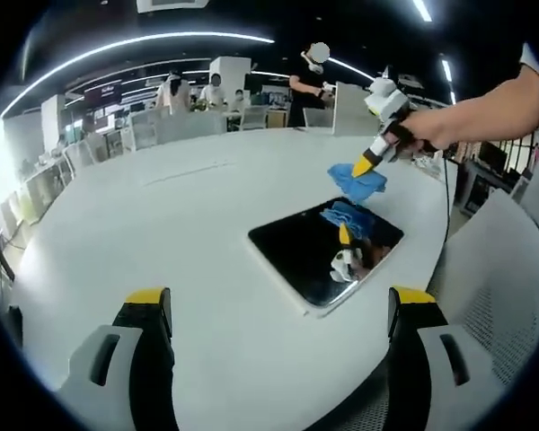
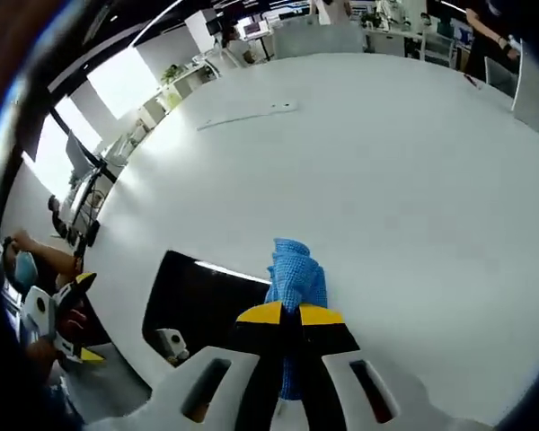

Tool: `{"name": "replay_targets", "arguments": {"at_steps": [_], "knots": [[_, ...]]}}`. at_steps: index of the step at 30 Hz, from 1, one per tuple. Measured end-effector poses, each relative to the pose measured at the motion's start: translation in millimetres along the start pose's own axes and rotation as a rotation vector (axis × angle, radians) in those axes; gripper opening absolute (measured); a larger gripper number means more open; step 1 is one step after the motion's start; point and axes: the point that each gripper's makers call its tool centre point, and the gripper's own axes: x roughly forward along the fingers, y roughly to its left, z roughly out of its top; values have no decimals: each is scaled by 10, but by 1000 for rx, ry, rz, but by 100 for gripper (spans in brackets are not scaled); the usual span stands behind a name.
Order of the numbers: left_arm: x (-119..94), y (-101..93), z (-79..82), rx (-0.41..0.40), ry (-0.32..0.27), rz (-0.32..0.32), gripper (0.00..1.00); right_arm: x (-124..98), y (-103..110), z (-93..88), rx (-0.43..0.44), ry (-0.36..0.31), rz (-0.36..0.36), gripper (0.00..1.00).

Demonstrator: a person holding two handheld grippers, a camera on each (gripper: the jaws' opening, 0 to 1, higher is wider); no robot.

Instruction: Wipe the mirror surface with the cleaning cloth until all visible marks leave the cleaned area.

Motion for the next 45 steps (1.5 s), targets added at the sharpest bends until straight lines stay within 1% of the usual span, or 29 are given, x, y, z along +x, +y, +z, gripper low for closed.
{"name": "replay_targets", "arguments": {"at_steps": [3, 4, 6, 7, 10, 11, 13, 15, 17, 19, 20, 22, 24, 26, 27, 29, 30, 31, 33, 34, 35, 36, 38, 39, 40, 41, 42, 44, 45], "knots": [[-6, 3, -1, -6, 1, 3, 99, -168, -116, -38, 33, -13, -3, 0], [-8, 1, 0, -6, 1, 3, 99, -184, -129, -47, 35, -14, -4, 0], [-15, -3, 17, -7, -5, 4, 99, -238, -227, -115, 48, -14, -12, 0], [-17, 1, 18, -9, -7, 6, 99, -232, -270, -145, 49, -11, -22, 0], [-19, 22, 8, -14, -3, 16, 99, -129, -447, -322, 70, 27, -60, 0], [-24, 33, 18, -9, -7, 20, 99, -101, -481, -367, 68, 36, -71, 0], [-55, 62, 89, 13, -38, 41, 99, -44, -521, -459, 60, 58, -86, 0], [-60, 75, 83, -4, -36, 46, 99, 29, -552, -545, 65, 78, -95, 0], [-78, 118, 90, -18, -40, 64, 99, 67, -566, -611, 68, 83, -104, 0], [-102, 162, 138, -19, -65, 84, 99, 99, -576, -665, 80, 88, -116, 0], [-117, 169, 165, -21, -78, 91, 99, 122, -544, -687, 76, 87, -117, 0], [-125, 189, 170, -21, -82, 103, 99, 174, -488, -714, 86, 88, -107, 0], [-124, 185, 160, -28, -80, 102, 99, 219, -456, -758, 50, 99, -120, 0], [-122, 191, 155, -30, -79, 103, 99, 256, -511, -788, -26, 96, -154, 0], [-120, 193, 148, -33, -77, 103, 99, 248, -477, -751, -68, 77, -129, 0], [-116, 193, 133, -40, -70, 103, 99, 253, -485, -768, -48, 89, -142, 0], [-118, 199, 130, -47, -70, 105, 99, 243, -484, -768, -61, 81, -138, 0], [-130, 226, 141, -90, -84, 115, 99, 247, -485, -759, -76, 68, -133, 0], [-184, 355, 204, -131, -122, 160, 99, 231, -475, -761, -73, 58, -108, 1], [-199, 388, 230, -155, -133, 166, 99, 217, -454, -739, -88, 45, -87, 4], [-223, 416, 282, -205, -151, 169, 99, 171, -427, -671, -101, 6, -66, 12], [-230, 420, 296, -217, -153, 166, 99, 127, -426, -593, -117, -35, -59, 19], [-270, 458, 369, -200, -155, 161, 99, -33, -418, -443, -145, -119, -39, 33], [-298, 475, 453, -158, -173, 160, 99, -103, -403, -382, -173, -157, -22, 38], [-317, 491, 495, -136, -181, 158, 99, -174, -391, -335, -202, -188, -12, 44], [-333, 501, 512, -128, -179, 153, 99, -245, -387, -297, -236, -216, -7, 51], [-349, 523, 517, -123, -170, 146, 99, -337, -327, -242, -312, -268, 30, 56], [-363, 569, 470, -110, -151, 129, 99, -466, -300, -270, -421, -306, 57, 68], [-375, 579, 452, -112, -146, 126, 99, -509, -282, -304, -449, -318, 75, 72]]}}
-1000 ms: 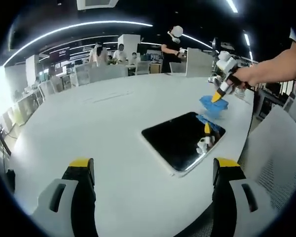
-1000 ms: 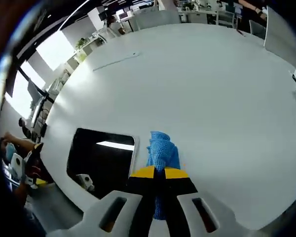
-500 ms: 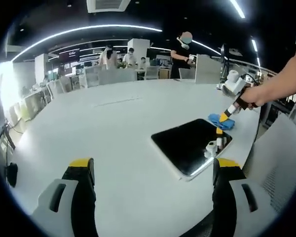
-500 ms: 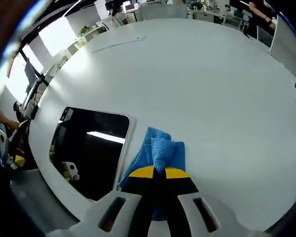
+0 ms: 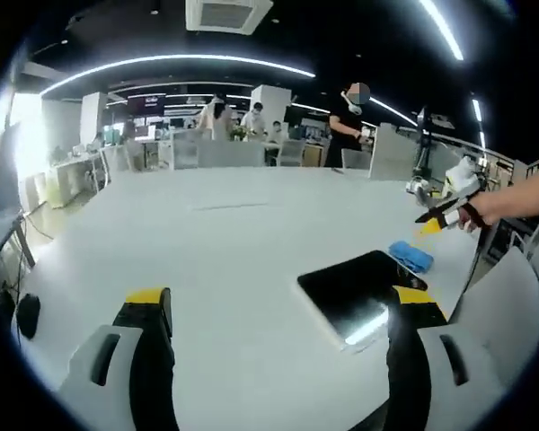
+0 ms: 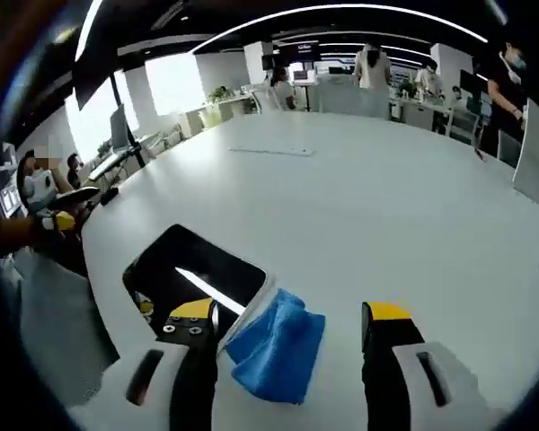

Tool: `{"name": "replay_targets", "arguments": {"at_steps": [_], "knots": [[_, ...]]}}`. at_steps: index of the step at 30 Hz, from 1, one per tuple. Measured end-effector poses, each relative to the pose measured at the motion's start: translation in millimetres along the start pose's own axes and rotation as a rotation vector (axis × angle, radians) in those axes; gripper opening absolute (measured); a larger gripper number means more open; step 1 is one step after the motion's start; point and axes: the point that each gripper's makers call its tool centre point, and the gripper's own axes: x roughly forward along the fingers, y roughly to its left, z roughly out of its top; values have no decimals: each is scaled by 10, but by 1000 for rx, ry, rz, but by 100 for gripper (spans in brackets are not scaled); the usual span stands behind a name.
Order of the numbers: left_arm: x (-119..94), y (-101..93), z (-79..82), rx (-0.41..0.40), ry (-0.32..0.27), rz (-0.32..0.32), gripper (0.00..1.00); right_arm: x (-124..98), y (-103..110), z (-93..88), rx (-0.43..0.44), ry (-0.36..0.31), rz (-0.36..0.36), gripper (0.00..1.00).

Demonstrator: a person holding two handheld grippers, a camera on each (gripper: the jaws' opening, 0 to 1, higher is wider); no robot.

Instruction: Wipe the mirror surface with the cleaning cloth until all visible marks leave the cleaned area.

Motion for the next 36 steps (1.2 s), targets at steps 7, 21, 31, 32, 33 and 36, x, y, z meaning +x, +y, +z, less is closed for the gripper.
{"name": "replay_targets", "arguments": {"at_steps": [7, 21, 31, 32, 33, 36], "knots": [[-98, 58, -202, -7, 51, 15, 99, -306, 64, -364, 79, -46, -30, 94], [-176, -35, -200, -14, 42, -5, 99, -544, 13, -709, 120, -17, -38, 98], [-132, -112, -219, -11, 55, -30, 99, -652, 79, -950, 171, -10, -46, 98], [-131, -110, -219, -12, 55, -29, 99, -659, 77, -965, 178, -9, -48, 98], [-133, -109, -214, -10, 55, -30, 99, -670, 79, -974, 187, -9, -51, 98], [-132, -93, -207, -10, 49, -26, 99, -679, 89, -972, 199, -8, -50, 98]]}}
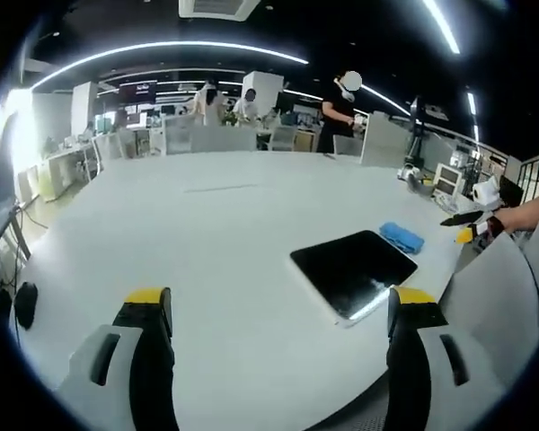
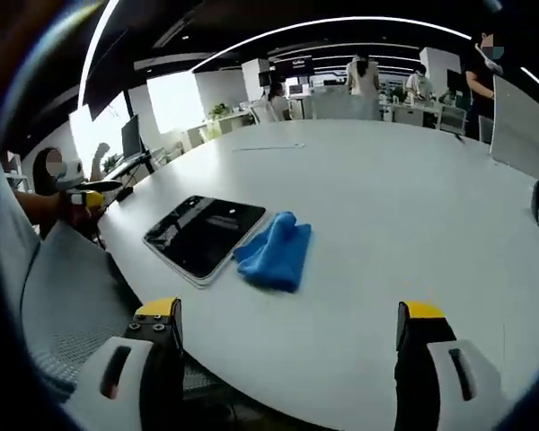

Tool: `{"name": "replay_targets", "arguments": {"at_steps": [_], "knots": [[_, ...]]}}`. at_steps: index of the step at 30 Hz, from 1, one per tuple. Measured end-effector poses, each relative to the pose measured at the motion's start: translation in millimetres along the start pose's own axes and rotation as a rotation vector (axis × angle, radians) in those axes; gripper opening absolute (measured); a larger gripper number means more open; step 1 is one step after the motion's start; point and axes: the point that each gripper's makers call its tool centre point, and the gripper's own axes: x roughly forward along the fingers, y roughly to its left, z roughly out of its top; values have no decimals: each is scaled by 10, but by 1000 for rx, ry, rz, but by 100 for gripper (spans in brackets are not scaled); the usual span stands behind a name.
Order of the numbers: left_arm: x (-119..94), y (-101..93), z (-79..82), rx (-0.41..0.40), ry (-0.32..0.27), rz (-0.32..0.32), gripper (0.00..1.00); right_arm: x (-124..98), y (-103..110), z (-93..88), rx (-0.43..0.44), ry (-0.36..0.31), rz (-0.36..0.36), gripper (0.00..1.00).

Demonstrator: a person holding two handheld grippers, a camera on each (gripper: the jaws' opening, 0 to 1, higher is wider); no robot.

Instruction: Wipe the mirror surface with the cleaning cloth until all visible marks leave the cleaned area.

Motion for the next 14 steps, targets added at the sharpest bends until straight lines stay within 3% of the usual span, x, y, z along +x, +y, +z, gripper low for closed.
{"name": "replay_targets", "arguments": {"at_steps": [11, 14], "knots": [[23, 9, 40, -34, -19, 5, 99, 17, -25, 32, 34, -12, -10, 98], [30, 28, 16, -44, -14, 9, 99, -4, 16, 145, 41, -56, -1, 98]]}}
